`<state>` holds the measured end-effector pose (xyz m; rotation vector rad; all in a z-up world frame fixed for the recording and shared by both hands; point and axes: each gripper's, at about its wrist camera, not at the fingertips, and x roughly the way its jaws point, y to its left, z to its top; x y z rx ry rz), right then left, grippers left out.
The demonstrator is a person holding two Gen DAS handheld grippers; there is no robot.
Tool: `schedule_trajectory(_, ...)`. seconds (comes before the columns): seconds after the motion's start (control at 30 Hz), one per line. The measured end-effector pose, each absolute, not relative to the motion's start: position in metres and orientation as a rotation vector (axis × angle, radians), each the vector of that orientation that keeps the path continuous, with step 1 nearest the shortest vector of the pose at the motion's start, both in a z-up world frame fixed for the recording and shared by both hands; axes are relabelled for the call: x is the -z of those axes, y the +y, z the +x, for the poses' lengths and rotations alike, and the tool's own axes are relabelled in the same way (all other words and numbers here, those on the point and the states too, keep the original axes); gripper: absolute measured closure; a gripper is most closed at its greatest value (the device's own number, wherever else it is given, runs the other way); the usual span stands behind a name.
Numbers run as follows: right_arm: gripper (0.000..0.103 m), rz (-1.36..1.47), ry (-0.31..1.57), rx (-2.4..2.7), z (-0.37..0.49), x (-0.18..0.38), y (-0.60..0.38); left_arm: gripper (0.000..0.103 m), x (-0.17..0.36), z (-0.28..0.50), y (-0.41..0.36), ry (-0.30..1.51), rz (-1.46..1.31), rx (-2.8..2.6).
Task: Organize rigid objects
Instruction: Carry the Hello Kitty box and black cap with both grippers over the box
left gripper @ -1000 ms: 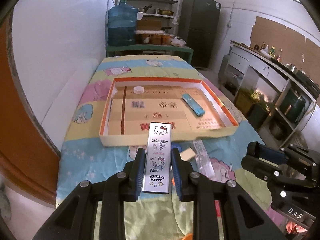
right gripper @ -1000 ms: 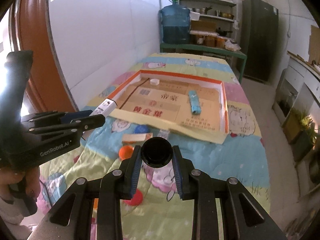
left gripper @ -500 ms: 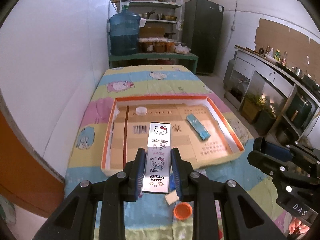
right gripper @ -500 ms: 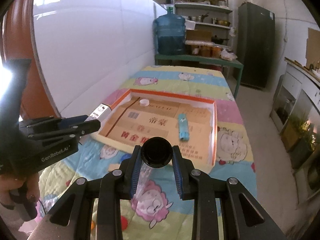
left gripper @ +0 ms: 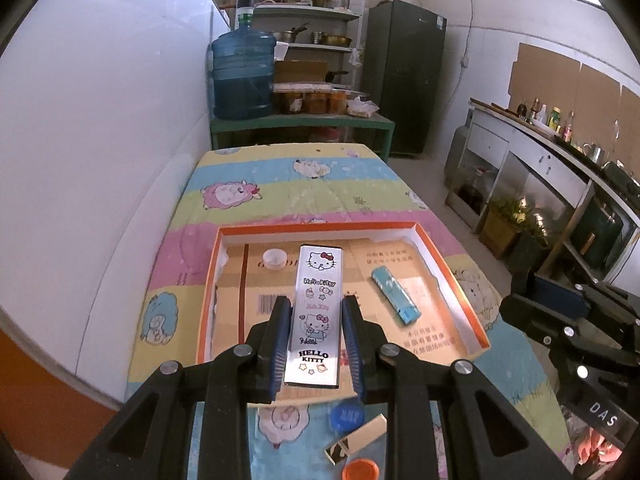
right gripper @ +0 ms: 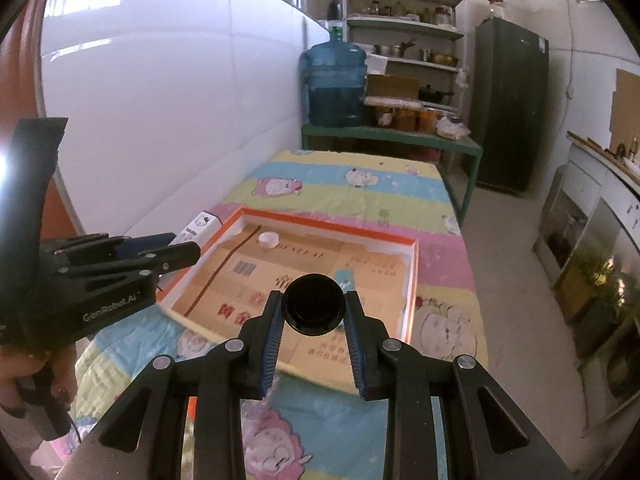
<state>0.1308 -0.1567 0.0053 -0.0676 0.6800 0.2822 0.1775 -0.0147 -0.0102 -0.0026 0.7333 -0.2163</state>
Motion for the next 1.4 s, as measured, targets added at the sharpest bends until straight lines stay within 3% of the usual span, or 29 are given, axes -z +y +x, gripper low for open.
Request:
schedule_trajectory(0.4, 0.073, -0.065, 0.708, -0.290, 0.186, -0.004, -0.165, 0.076, 0.016, 0.228, -0.017, 0.779, -0.058, 0.237)
schedule_trajectory(1.4, 0.073, -0.061, 0.908, -0.253, 0.281, 0.088, -0.186, 0.076, 0.092, 0.291, -0.058, 0.918, -0.014, 0.268)
